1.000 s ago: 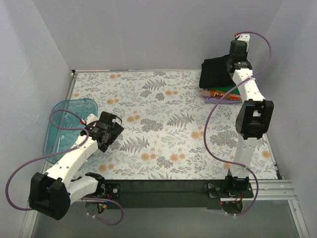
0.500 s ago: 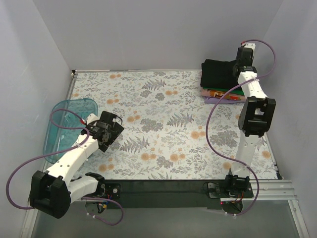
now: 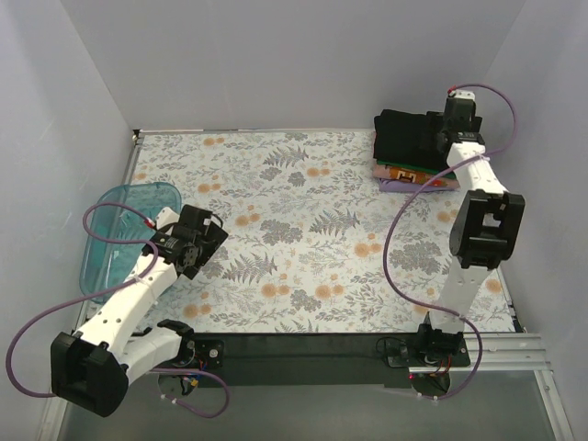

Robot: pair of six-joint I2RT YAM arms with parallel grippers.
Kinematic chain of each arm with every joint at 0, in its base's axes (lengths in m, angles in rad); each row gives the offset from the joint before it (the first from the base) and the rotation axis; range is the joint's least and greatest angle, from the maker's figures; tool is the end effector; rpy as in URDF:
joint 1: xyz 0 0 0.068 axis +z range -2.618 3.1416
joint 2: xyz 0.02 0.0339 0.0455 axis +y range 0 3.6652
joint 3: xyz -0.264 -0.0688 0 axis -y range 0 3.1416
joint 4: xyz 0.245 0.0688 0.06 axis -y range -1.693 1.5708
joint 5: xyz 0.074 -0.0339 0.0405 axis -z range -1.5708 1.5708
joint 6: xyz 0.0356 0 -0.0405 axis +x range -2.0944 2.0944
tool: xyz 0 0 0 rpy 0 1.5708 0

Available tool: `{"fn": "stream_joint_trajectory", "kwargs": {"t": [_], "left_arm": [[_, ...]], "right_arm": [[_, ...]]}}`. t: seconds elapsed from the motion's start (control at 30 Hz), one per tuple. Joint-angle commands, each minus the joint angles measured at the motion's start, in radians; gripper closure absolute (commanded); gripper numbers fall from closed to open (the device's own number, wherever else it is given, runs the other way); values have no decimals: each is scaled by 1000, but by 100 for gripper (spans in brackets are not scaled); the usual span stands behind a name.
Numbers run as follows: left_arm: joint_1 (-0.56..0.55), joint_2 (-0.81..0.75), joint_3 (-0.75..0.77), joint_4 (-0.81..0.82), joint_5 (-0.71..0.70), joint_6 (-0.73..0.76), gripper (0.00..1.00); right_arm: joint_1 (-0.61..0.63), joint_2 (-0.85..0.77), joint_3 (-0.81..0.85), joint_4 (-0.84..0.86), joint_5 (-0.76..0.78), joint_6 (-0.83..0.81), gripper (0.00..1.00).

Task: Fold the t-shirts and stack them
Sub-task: Neatly place the folded tshirt to the corner

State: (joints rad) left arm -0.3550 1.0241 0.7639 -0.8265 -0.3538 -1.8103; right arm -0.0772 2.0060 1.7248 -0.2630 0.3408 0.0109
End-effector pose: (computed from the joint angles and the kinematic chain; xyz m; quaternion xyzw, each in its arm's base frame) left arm 0.1777 -0.0527 0.2389 -0.6671 0.6856 -0.1283 0.2616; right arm 0.4730 -0.0485 0.2869 0.1210 0.8540 -0.1637 0.4788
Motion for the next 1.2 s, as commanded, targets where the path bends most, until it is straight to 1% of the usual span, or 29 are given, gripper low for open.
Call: {"fn": "stream_joint_trajectory", "kwargs": {"t": [0.0, 0.03, 0.07, 0.17, 0.23, 0.27, 0.33, 0.43, 0.47, 0.53, 0.57, 0.63, 0.67, 0.7, 0.73, 0.77, 0.83, 0.87, 0.93, 0.97, 1.17], "left_arm": [[5, -44, 48, -14, 13, 40, 2], [4, -48, 58, -20, 16, 40, 2], [5, -59, 63, -34, 18, 37, 2], [5, -87, 69, -39, 36, 40, 2], [4, -102, 69, -34, 52, 55, 2], [4, -108, 71, -37, 56, 55, 2], [4, -125, 71, -49, 59, 52, 2], [5, -144, 64, -45, 62, 51, 2], [5, -145, 61, -37, 62, 49, 2], [4, -150, 55, -20, 65, 49, 2], [4, -150, 54, -13, 67, 52, 2], [4, -145, 48, 9, 78, 60, 2], [5, -145, 45, 13, 78, 62, 2], [5, -144, 41, 21, 78, 68, 2], [4, -141, 40, 23, 70, 68, 2], [5, -133, 41, 23, 65, 71, 2], [5, -127, 55, 18, 56, 74, 2], [5, -122, 58, 24, 53, 77, 2], [5, -119, 66, 29, 50, 85, 2], [5, -118, 66, 30, 44, 83, 2], [5, -95, 60, 70, 38, 89, 2]], "right_arm": [[2, -260, -74, 25, -134, 103, 2], [1, -298, -143, 27, -161, 136, 2], [1, -375, -178, 27, -184, 144, 2], [1, -502, -309, 30, -284, 181, 2], [1, -541, -346, 31, -334, 185, 2], [1, -552, -347, 31, -382, 160, 2], [1, -543, -329, 31, -427, 141, 1], [-1, -468, -252, 31, -476, 127, 2], [1, -405, -185, 31, -479, 121, 2], [-1, -339, -118, 36, -454, 115, 2], [-1, -264, -72, 39, -436, 112, 2], [-6, -187, 60, 42, -387, 104, 2], [-7, -108, 103, 44, -378, 104, 2], [-9, -66, 145, 44, -373, 104, 1], [-16, -26, 233, 44, -388, 103, 2], [-16, 50, 272, 42, -396, 101, 2], [-29, 118, 368, 44, -384, 115, 2], [-33, 175, 396, 53, -373, 123, 2], [-48, 226, 448, 68, -370, 147, 2], [-53, 265, 455, 80, -370, 156, 2], [-91, 381, 469, 188, -356, 167, 2]]}}
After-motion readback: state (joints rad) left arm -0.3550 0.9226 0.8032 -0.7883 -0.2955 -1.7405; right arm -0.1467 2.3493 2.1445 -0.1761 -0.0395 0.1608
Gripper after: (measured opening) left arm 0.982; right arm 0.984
